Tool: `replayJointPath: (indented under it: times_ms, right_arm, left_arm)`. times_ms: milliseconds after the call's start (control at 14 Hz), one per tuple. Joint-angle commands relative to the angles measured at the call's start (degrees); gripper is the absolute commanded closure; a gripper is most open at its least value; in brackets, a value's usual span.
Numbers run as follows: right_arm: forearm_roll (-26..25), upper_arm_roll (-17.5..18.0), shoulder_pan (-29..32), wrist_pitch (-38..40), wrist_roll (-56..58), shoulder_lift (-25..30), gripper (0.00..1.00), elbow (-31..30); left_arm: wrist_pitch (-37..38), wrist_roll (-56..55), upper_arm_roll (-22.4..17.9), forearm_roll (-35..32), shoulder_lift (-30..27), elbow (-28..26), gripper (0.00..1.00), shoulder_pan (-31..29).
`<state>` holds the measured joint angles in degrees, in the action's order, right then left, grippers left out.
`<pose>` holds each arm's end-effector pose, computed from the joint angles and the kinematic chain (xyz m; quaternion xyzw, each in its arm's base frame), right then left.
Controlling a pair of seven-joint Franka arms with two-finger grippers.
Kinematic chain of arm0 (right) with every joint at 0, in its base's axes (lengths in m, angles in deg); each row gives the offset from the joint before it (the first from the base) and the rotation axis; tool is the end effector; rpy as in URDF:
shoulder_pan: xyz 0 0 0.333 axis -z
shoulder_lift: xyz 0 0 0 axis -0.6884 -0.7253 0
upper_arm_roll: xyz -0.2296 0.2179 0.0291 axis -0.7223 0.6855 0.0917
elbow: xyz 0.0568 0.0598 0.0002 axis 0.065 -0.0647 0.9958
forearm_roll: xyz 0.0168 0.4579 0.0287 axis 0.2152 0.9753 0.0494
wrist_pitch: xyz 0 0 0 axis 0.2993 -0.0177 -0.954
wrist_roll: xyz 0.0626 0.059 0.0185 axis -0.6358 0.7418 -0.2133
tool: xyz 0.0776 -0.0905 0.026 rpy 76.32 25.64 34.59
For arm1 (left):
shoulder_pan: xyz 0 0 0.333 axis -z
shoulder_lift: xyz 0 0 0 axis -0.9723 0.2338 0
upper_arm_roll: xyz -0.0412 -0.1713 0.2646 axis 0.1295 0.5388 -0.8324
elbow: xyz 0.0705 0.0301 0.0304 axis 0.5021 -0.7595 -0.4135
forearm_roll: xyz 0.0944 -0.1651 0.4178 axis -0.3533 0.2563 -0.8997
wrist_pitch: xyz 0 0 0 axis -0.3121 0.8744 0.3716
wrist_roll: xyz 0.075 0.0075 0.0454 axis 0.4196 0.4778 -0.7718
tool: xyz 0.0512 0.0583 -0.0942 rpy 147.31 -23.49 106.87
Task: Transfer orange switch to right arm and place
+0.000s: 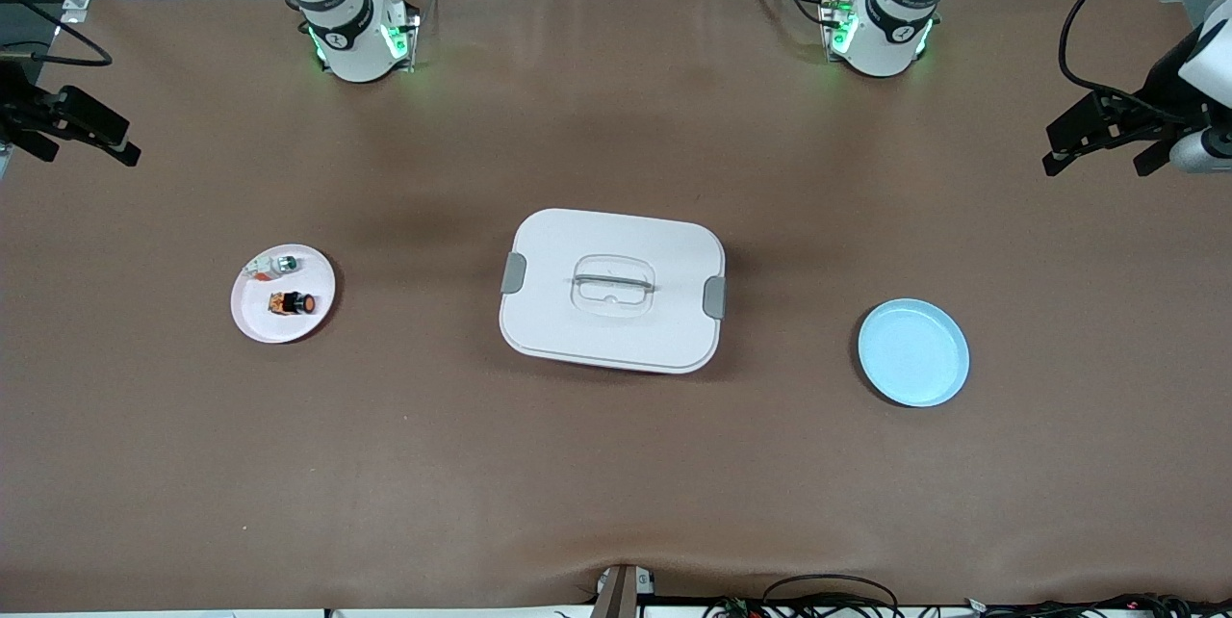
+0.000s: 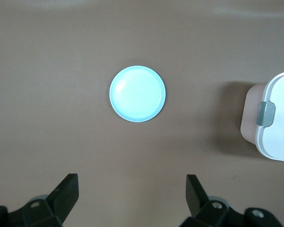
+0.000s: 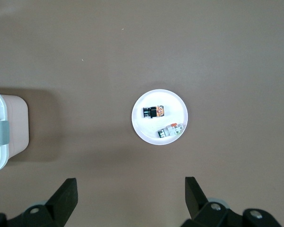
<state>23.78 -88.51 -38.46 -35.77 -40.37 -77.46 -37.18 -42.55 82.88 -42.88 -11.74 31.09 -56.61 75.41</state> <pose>0.5823 -0.0322 0.6322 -0.9987 0.0463 -0.0166 0.0167 0.6083 -0.0497 0.6460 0.9994 -0.0024 0.0325 0.0110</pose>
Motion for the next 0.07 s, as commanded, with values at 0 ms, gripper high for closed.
replayJointPath:
  times_ms: [0]
  right_arm:
    - [-0.80,0.22,-0.13,-0.90,-0.13,1.68,0.00,-1.73]
  left_arm:
    - [0.50,1.07,-0.10,0.00,0.63,1.28,0.00,-0.07]
